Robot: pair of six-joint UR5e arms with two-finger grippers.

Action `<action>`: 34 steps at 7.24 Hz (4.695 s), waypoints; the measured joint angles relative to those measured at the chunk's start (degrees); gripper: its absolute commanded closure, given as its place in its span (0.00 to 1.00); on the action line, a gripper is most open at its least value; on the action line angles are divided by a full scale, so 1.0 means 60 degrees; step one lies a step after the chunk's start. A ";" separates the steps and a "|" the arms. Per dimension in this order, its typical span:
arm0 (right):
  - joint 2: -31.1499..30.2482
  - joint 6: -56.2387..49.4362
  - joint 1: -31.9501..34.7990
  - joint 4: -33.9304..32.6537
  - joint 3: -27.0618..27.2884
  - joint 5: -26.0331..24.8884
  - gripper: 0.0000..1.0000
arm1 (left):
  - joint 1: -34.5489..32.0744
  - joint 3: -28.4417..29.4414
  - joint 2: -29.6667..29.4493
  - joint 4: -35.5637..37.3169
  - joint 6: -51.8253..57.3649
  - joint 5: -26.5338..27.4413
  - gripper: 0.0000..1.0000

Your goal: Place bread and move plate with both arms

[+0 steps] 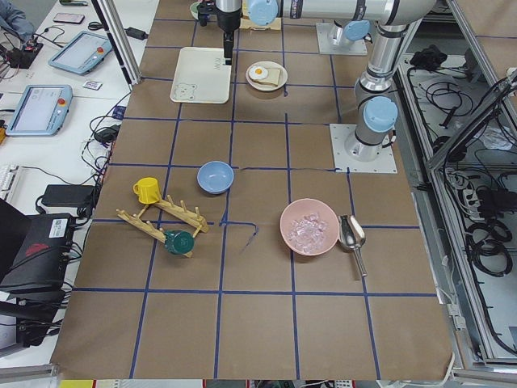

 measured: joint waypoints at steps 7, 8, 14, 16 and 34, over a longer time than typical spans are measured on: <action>0.0921 0.5053 0.2599 -0.0192 0.0015 0.1545 1.00 | 0.0006 0.0000 0.0000 0.0001 0.0000 0.0000 0.00; 0.1047 0.5230 0.2637 -0.0142 0.0031 0.1652 1.00 | 0.0005 0.0000 -0.0003 0.0000 0.0000 0.0000 0.00; 0.1231 0.5246 0.3000 0.0480 0.0012 0.1737 1.00 | 0.0015 0.0000 -0.0014 0.0011 0.0000 0.0000 0.00; 0.1421 0.5295 0.3008 0.0114 0.0026 0.1739 0.00 | 0.0015 0.0000 -0.0009 0.0011 0.0000 0.0000 0.00; -0.4462 -0.2042 -0.3180 0.4674 -0.0244 0.0770 0.00 | -0.2730 -0.4576 -0.0561 0.4333 -0.2811 -0.0248 0.11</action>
